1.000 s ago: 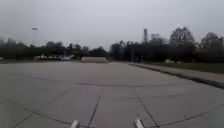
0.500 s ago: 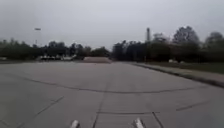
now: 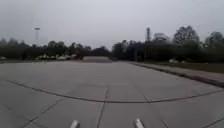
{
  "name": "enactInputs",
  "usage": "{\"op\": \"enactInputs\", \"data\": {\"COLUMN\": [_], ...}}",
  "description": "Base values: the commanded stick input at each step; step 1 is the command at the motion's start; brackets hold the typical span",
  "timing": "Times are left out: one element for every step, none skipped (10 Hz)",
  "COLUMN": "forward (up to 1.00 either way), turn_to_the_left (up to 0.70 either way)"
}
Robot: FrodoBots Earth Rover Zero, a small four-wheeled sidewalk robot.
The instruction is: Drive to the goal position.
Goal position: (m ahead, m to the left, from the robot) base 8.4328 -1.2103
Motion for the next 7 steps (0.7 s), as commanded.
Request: {"op": "enactInputs", "data": {"forward": [1.0,1.0,1.0,1.0,1.0,1.0,1.0], "turn_to_the_left": [0.02,0.02,0.02,0.02,0.02,0.02,0.02]}}
